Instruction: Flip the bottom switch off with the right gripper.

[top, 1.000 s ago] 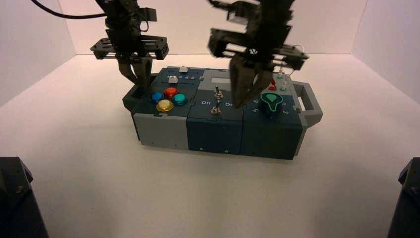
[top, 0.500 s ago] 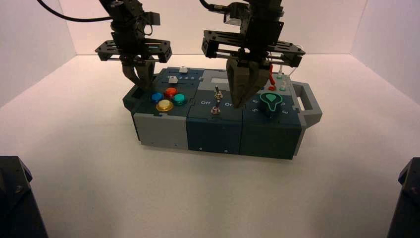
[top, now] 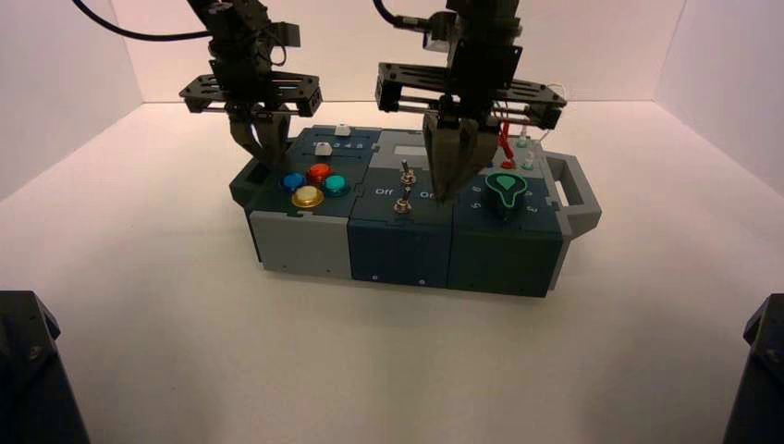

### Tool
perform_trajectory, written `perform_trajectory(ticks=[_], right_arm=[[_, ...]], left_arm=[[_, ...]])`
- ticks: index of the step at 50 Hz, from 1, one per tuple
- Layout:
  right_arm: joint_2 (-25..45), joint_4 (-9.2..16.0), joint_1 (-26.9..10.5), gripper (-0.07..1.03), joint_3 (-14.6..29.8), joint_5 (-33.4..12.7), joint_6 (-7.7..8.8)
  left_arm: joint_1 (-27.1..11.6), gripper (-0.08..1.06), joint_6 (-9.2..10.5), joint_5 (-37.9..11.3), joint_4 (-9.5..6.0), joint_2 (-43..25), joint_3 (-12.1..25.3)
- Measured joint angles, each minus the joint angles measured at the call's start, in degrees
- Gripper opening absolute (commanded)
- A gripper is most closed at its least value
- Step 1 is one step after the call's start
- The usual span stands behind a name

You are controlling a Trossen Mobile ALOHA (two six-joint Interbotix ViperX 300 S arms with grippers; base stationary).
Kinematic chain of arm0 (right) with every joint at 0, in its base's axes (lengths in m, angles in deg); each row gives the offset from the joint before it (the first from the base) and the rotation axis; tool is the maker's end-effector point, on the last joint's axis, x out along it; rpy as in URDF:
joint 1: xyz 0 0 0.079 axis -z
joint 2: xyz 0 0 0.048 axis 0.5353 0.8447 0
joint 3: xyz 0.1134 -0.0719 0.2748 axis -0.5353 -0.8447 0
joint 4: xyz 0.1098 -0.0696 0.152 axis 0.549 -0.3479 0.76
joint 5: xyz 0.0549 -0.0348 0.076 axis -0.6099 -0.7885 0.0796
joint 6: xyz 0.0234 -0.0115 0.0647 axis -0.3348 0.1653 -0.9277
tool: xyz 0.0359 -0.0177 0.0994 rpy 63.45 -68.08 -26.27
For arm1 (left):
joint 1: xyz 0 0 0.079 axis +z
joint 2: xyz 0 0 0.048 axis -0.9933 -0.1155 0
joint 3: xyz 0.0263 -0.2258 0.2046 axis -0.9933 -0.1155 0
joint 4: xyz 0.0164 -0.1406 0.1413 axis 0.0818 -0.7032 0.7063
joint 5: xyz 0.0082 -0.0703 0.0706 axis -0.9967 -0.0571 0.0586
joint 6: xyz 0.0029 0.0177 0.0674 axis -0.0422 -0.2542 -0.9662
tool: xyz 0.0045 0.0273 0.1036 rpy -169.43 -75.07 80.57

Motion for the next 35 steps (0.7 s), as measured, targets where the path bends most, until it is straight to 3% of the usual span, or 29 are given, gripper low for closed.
perform_trajectory(ticks=[11, 35], right_arm=[[0.62, -0.18, 0.0, -0.02, 0.62, 0.09, -2.02], [2.55, -0.18, -2.29, -0.02, 3.96, -1.58, -4.13]], left_arm=[[0.0, -0.03, 0.0, 0.18, 0.0, -0.09, 0.0], [0.0, -0.03, 0.0, 0.62, 0.0, -0.18, 0.0]])
